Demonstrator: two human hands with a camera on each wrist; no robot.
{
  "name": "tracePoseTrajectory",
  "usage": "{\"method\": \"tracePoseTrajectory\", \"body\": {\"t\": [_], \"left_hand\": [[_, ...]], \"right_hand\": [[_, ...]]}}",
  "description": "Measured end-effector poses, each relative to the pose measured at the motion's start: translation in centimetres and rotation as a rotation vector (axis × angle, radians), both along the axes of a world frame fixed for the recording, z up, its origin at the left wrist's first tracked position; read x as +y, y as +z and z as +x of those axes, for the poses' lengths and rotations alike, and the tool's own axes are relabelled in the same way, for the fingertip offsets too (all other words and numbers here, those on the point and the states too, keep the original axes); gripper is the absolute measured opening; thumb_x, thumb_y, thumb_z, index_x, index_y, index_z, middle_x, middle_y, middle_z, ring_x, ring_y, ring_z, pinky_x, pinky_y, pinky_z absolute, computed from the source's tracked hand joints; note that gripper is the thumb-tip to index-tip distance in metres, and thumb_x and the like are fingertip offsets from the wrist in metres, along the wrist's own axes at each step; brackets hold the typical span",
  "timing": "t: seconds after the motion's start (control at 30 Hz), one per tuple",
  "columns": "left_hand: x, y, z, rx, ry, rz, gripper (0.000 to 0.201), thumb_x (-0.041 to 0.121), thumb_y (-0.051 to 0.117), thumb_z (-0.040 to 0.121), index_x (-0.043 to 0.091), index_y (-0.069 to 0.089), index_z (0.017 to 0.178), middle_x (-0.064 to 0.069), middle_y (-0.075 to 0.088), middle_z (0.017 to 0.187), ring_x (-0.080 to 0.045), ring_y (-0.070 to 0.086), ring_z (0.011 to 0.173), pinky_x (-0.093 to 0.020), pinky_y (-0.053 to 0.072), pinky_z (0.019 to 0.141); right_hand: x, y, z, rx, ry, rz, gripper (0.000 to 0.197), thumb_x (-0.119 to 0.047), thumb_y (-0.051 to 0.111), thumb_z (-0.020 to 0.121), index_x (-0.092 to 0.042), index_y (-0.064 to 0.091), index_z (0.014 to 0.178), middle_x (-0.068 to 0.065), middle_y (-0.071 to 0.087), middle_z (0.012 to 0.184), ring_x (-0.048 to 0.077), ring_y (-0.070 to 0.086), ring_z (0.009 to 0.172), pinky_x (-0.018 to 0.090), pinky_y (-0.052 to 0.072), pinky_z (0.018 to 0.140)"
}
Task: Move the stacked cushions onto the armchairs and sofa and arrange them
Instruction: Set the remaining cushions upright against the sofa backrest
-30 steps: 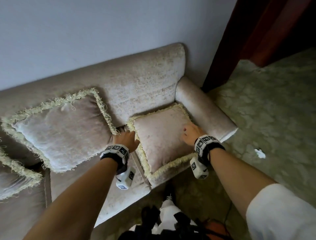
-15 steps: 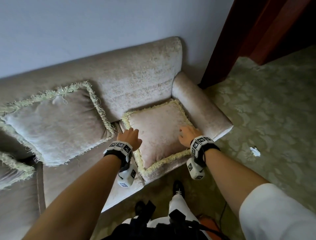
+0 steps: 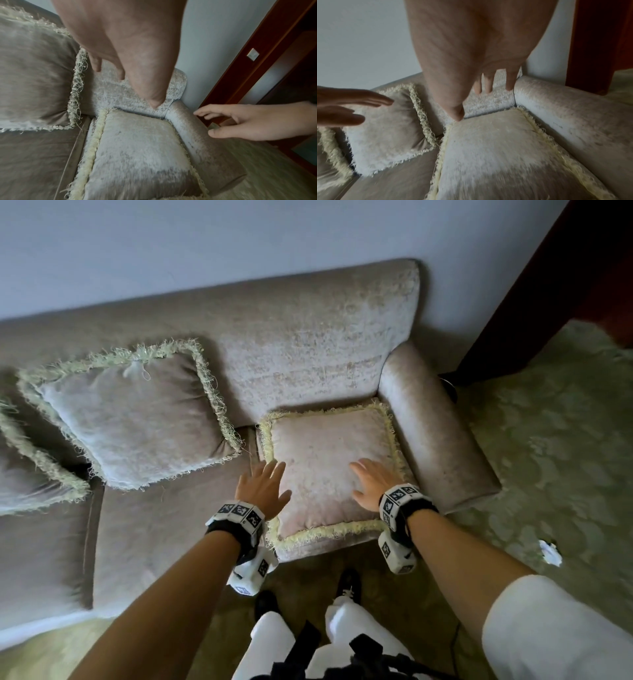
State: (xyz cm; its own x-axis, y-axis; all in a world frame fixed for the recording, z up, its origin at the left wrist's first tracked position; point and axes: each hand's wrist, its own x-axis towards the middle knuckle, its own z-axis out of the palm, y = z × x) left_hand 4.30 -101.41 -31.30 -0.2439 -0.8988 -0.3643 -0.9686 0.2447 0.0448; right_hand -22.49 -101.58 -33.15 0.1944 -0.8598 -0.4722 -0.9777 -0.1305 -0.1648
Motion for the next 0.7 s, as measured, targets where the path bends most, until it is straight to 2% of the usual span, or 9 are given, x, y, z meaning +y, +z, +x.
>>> {"method": "tracePoseTrajectory", "body": {"t": [0.1, 0.27, 0.37, 0.43, 0.53, 0.6, 0.7], "left_hand": [[1.3, -1.8, -0.4, -0.011, -0.012, -0.008, 0.071, 0.055, 0.035, 0.094, 0.022, 0.010, 0.152, 0.000, 0.009, 0.161, -0.023, 0.009, 0.147, -0.053, 0.020, 0.115], [2.3, -5.6, -1.3, 0.016, 0.001, 0.026, 0.072, 0.057, 0.031, 0.094, 0.025, 0.003, 0.153, 0.002, 0.003, 0.161, -0.022, 0.004, 0.148, -0.052, 0.012, 0.118], [2.2, -9.4, -2.1, 0.019, -0.004, 0.083, 0.075, 0.058, 0.032, 0.094, 0.030, -0.006, 0.152, 0.004, -0.002, 0.161, -0.023, 0.002, 0.148, -0.055, 0.010, 0.116], [1.7, -12.7, -2.8, 0.057, 0.002, 0.123, 0.078, 0.057, 0.037, 0.093, 0.034, -0.011, 0.150, 0.005, 0.000, 0.161, -0.023, 0.007, 0.148, -0.059, 0.016, 0.115], [1.1, -18.5, -4.2, 0.107, -0.026, 0.247, 0.085, 0.054, 0.047, 0.091, 0.038, -0.013, 0.148, 0.003, 0.013, 0.160, -0.024, 0.019, 0.145, -0.066, 0.021, 0.109], [1.1, -22.5, -5.0, 0.104, -0.068, 0.322, 0.091, 0.054, 0.054, 0.088, 0.041, -0.012, 0.148, 0.006, 0.009, 0.161, -0.025, 0.016, 0.146, -0.073, 0.020, 0.105], [0.7, -28.2, -5.5, 0.067, -0.072, 0.372, 0.106, 0.057, 0.065, 0.079, 0.045, -0.018, 0.145, 0.011, -0.018, 0.159, -0.026, -0.011, 0.147, -0.079, 0.013, 0.101]], "right_hand": [[0.6, -1.6, -0.6, -0.019, 0.026, 0.018, 0.071, -0.042, 0.052, 0.093, -0.031, 0.014, 0.152, -0.001, 0.011, 0.162, 0.022, 0.016, 0.148, 0.052, 0.030, 0.113], [1.3, -4.7, -1.2, -0.029, 0.032, 0.036, 0.076, -0.048, 0.052, 0.092, -0.030, 0.010, 0.153, -0.001, 0.009, 0.163, 0.022, 0.013, 0.149, 0.052, 0.029, 0.114], [1.5, -8.1, -1.1, -0.022, 0.028, 0.098, 0.080, -0.051, 0.054, 0.091, -0.032, 0.008, 0.153, -0.002, 0.007, 0.163, 0.021, 0.011, 0.149, 0.054, 0.022, 0.117], [1.1, -10.9, -0.9, -0.008, 0.068, 0.153, 0.081, -0.055, 0.055, 0.089, -0.033, 0.010, 0.153, -0.002, 0.013, 0.162, 0.022, 0.015, 0.148, 0.056, 0.019, 0.116], [0.2, -15.6, 0.0, -0.019, 0.091, 0.229, 0.083, -0.058, 0.058, 0.085, -0.037, 0.013, 0.151, -0.002, 0.028, 0.156, 0.028, 0.028, 0.142, 0.062, 0.022, 0.113], [0.4, -19.3, 0.8, -0.015, 0.067, 0.283, 0.088, -0.057, 0.060, 0.084, -0.039, 0.007, 0.152, -0.004, 0.015, 0.162, 0.032, 0.019, 0.147, 0.066, 0.017, 0.113], [0.5, -24.1, 1.5, 0.032, 0.077, 0.311, 0.107, -0.060, 0.067, 0.079, -0.043, -0.010, 0.152, -0.007, -0.027, 0.160, 0.040, -0.018, 0.146, 0.074, 0.008, 0.111]]}}
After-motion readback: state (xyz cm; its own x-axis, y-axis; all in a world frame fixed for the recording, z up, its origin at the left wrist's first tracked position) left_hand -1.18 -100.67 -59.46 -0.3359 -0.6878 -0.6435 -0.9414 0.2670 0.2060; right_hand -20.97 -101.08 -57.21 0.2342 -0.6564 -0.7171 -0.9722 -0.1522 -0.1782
